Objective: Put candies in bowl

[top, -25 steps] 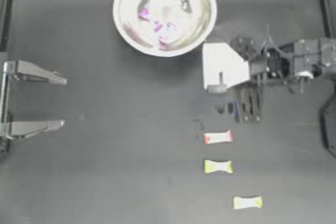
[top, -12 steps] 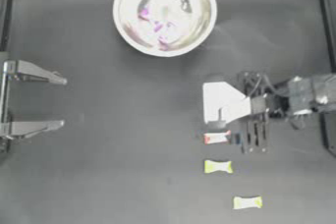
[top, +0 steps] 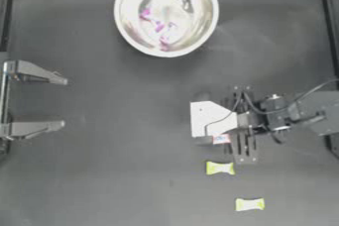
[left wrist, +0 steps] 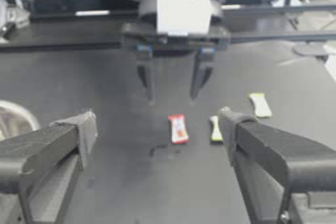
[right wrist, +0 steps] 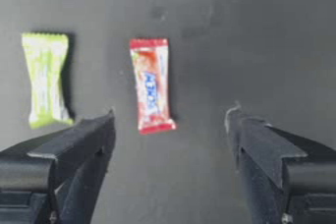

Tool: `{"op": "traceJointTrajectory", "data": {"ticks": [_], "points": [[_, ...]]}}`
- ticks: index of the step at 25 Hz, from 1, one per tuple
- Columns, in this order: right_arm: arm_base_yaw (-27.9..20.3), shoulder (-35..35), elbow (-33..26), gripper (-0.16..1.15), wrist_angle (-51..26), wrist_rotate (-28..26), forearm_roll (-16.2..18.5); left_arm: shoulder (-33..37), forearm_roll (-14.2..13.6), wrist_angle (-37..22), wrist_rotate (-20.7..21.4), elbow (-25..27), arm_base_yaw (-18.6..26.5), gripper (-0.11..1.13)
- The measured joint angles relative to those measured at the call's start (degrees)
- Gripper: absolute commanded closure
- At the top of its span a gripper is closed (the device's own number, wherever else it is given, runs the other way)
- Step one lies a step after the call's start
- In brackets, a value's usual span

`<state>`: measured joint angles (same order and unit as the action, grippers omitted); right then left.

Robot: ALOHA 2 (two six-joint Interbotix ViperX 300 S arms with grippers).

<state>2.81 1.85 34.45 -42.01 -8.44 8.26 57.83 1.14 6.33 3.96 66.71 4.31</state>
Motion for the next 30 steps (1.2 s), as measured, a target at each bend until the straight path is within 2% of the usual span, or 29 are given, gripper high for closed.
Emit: {"op": "traceJointTrajectory", "data": {"ticks": [13,24,28,30], "points": [[0.0,-5.5,0.0,0.04,3.5,-0.2,-0.3,-0.1,0.0,0.0,0.0,-0.1,0.1,-0.01],[-0.4,-7.6,1.1,0.05,6.3,-0.3,-0.6,0.0,0.1,0.0,0.0,-0.1,0.0,-0.01],[-0.4,-8.1,1.1,0.09,6.6,-0.2,-1.0,-0.1,0.1,0.0,0.0,0.0,0.1,-0.01],[-0.4,-8.2,1.1,0.17,6.8,-0.1,-1.2,0.0,0.2,0.1,0.0,-0.1,0.1,-0.01]]}}
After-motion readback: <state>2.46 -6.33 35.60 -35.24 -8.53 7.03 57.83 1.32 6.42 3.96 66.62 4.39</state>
